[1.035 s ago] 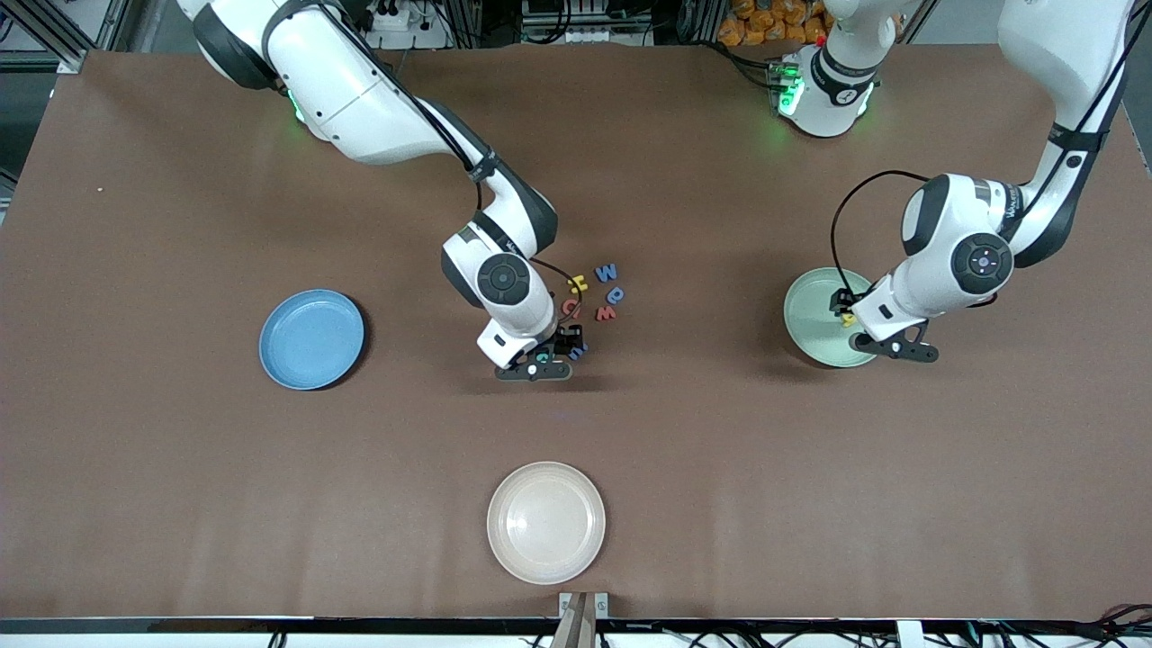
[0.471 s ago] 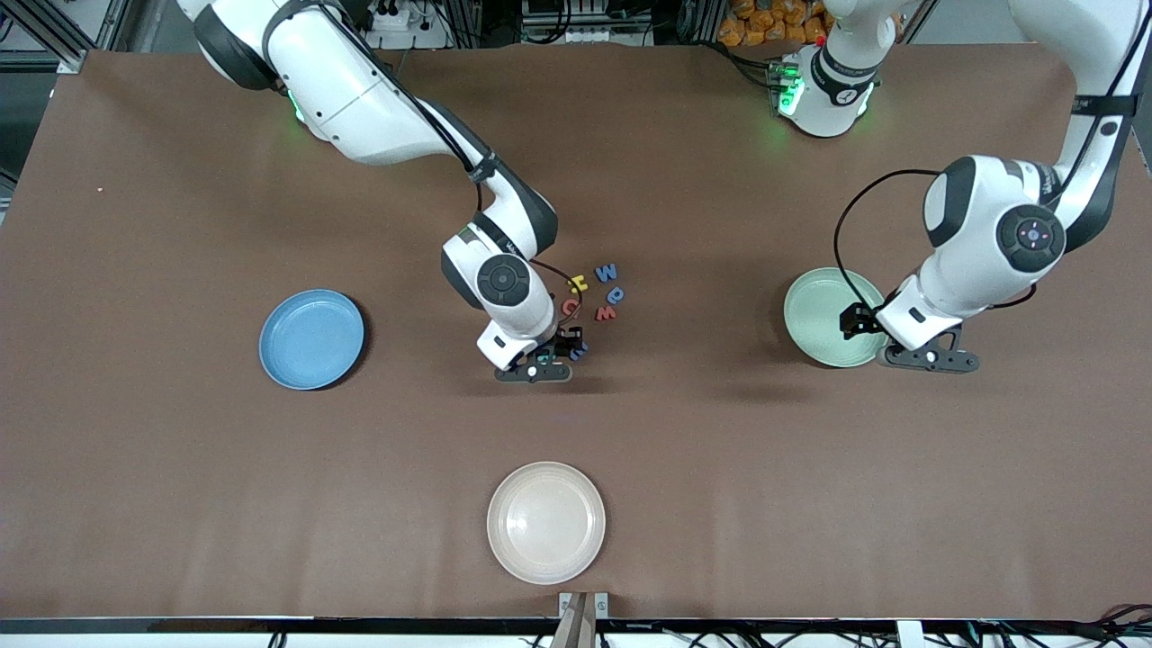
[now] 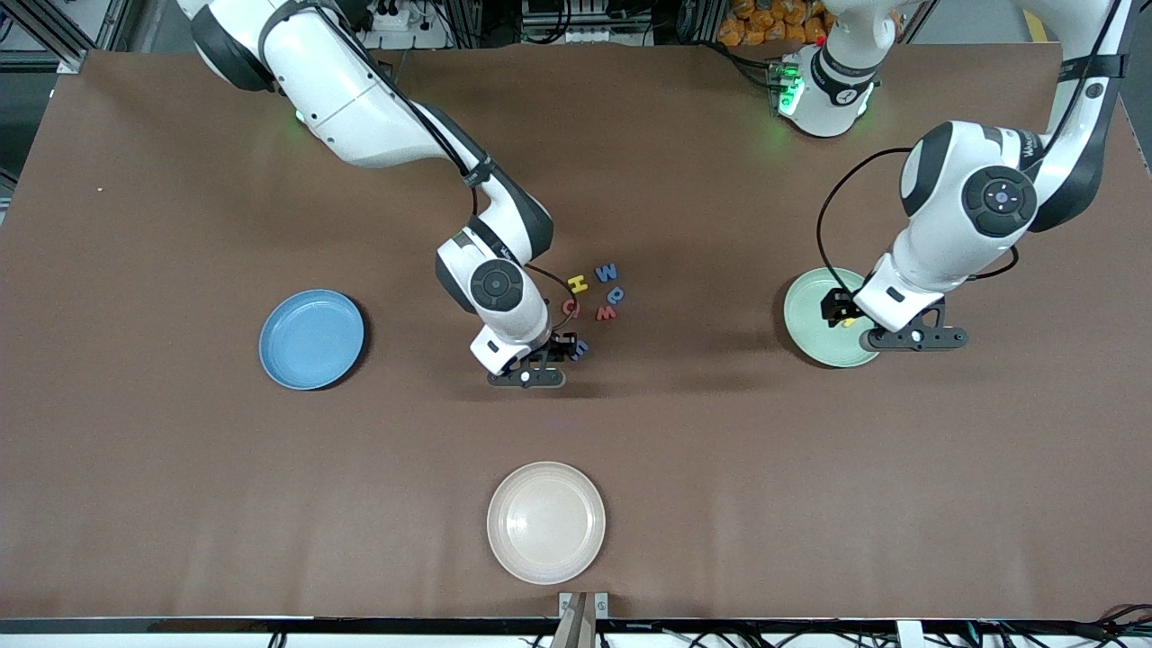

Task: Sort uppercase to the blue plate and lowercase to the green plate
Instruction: 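Drop the h on the green plate while the right gripper grasps the R, then release the teal R on the blue plate while the left gripper returns, then grasp the blue a with the left gripper while the right gripper withdraws, then carry the blue a to the green plate and open the left gripper, then grasp the pink Q with the right gripper while the left gripper withdraws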

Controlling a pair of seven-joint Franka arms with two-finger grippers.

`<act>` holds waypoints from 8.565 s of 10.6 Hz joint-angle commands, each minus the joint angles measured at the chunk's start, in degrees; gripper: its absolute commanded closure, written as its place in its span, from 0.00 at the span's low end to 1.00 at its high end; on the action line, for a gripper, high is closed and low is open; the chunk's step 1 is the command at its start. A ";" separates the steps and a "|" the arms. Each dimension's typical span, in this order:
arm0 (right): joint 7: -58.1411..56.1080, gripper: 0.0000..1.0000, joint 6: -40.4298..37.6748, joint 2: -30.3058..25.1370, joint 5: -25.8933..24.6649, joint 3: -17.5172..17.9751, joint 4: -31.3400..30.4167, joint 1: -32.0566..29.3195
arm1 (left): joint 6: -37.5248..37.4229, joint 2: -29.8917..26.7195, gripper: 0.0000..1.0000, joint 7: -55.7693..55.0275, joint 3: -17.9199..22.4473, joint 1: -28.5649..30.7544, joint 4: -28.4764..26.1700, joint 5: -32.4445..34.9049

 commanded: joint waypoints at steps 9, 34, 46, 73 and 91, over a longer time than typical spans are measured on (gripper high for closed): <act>0.79 0.93 -0.70 0.93 -6.69 0.33 0.41 0.99 | 5.92 7.26 0.25 -3.99 -11.75 -7.09 -0.87 -0.40; -30.15 0.00 -20.34 -34.32 -2.82 -9.42 -25.66 -26.26 | 17.36 31.36 0.43 -4.87 -9.91 -24.41 8.88 26.41; -33.93 0.00 -34.43 -46.78 5.09 -8.63 -9.79 -25.12 | 17.71 34.00 0.50 -6.63 -7.98 -26.43 9.58 30.27; 1.56 0.00 -30.70 -33.28 6.05 -10.12 -8.55 0.97 | -11.47 18.18 0.78 20.35 -15.63 16.02 0.97 17.89; 9.22 0.29 0.96 -7.43 2.02 -6.61 -8.64 14.08 | -21.14 10.70 0.00 20.26 2.49 1.08 18.72 -1.97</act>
